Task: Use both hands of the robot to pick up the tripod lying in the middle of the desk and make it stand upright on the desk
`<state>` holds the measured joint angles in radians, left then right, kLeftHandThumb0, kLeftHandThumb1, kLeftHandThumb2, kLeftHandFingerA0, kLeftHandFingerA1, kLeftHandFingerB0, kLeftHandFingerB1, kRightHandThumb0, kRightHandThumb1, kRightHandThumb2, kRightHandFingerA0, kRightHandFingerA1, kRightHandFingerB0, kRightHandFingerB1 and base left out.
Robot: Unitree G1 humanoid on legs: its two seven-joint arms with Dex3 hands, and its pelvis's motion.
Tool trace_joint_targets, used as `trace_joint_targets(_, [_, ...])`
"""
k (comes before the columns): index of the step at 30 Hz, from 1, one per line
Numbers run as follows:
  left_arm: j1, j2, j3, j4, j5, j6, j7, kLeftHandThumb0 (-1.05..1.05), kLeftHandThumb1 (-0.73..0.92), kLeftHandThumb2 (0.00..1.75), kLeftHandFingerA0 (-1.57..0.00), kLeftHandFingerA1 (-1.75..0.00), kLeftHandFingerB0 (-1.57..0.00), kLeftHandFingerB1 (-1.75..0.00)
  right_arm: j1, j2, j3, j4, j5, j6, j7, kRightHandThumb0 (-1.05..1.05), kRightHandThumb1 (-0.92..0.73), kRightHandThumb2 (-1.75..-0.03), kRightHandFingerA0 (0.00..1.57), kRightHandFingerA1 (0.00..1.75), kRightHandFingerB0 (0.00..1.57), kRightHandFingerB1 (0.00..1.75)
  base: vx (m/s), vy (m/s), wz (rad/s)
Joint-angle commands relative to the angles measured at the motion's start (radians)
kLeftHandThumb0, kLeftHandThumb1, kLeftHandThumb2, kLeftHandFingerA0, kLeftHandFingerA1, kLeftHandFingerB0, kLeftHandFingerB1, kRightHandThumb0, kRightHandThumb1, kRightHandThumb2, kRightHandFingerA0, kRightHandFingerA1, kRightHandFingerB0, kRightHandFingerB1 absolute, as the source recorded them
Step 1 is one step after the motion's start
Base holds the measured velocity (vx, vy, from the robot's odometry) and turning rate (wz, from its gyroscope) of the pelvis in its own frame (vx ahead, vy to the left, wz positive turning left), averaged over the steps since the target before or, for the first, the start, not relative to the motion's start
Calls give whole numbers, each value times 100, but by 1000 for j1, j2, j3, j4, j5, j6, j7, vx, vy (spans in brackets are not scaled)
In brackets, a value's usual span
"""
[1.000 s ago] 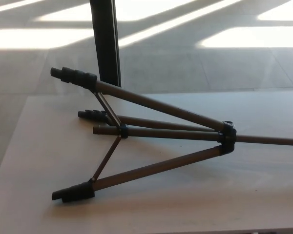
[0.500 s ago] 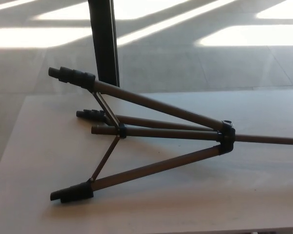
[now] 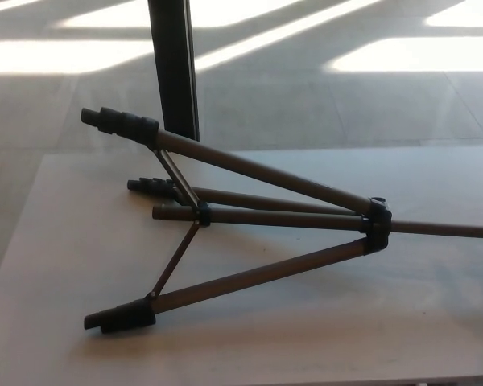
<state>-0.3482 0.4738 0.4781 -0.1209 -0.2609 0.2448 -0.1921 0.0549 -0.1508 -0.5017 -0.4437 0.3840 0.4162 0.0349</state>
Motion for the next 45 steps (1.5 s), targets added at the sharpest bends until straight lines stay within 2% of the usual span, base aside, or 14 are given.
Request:
trace_joint_targets(1, [-406,131,-321,-221,14,247,-132,-69,65,60,-39,-58,-37,-40,-21,110,361,-270,66,269,-84,-69,-69,-60,58,82,53,55,0,0,0])
trace_joint_targets(16, [-637,107,-685,-52,295,73,-168,-62,62,58,-37,-59,-33,-42,73,319,516,-144,8,219,-180,-72,-64,-60,65,91,57,57,0,0,0])
trace_joint_targets(17, [-649,112,-699,-45,309,65,-172,-65,49,85,-31,-61,-29,-53,74,329,519,-140,4,218,-186,-73,-64,-60,66,91,56,57,0,0,0])
trace_joint_targets(18, [-672,120,-728,-33,339,51,-179,-64,63,59,-32,-57,-34,-43,74,346,523,-132,-4,218,-197,-74,-64,-60,67,91,56,58,0,0,0])
trace_joint_targets(23, [-720,146,-826,18,458,-27,-171,-66,63,59,-33,-59,-38,-42,73,377,530,-95,-18,205,-204,-73,-65,-60,63,92,57,62,0,0,0])
trace_joint_targets(24, [-734,159,-865,31,488,-35,-200,-69,66,60,-27,-57,-33,-38,74,379,533,-99,-21,220,-212,-76,-48,-86,65,87,58,65,0,0,0])
trace_joint_targets(25, [-740,171,-888,34,506,-35,-219,-72,67,61,-26,-55,-31,-37,75,377,537,-97,-29,216,-212,-73,-65,-60,66,91,61,61,0,0,0])
trace_joint_targets(30, [-768,245,-1022,43,633,-67,-312,-81,64,60,-18,-48,-23,-33,69,373,530,-90,-25,224,-207,-73,-64,-61,67,92,60,60,0,0,0])
trace_joint_targets(33, [-815,267,-1163,78,790,-73,-391,-85,51,94,-3,-35,-9,-32,69,363,530,-92,-23,226,-200,-74,-65,-60,61,92,58,61,0,0,0])
trace_joint_targets(34, [-820,260,-1189,105,810,-84,-388,-89,63,60,-1,-38,-13,-28,68,363,528,-93,-21,230,-201,-74,-65,-60,62,91,58,61,0,0,0])
trace_joint_targets(36, [-840,234,-1246,148,839,-57,-409,-88,51,96,-4,-13,-13,-26,63,361,527,-93,-21,237,-204,-73,-65,-60,62,88,58,59,0,0,0])
trace_joint_targets(37, [-844,218,-1265,176,848,-59,-394,-94,63,60,0,-34,-11,-28,64,355,531,-89,-24,230,-196,-74,-66,-60,61,89,55,58,0,0,0])
trace_joint_targets(42, [-865,137,-1363,258,890,-34,-365,-90,52,99,-3,-13,-11,-32,91,368,562,-83,-42,221,-208,-73,-68,-61,64,89,57,61,0,0,0])
trace_joint_targets(45, [-861,88,-1411,287,908,-8,-337,-95,63,60,0,-34,-10,-33,113,373,581,-79,-49,219,-214,-74,-67,-60,64,89,55,62,0,0,0])
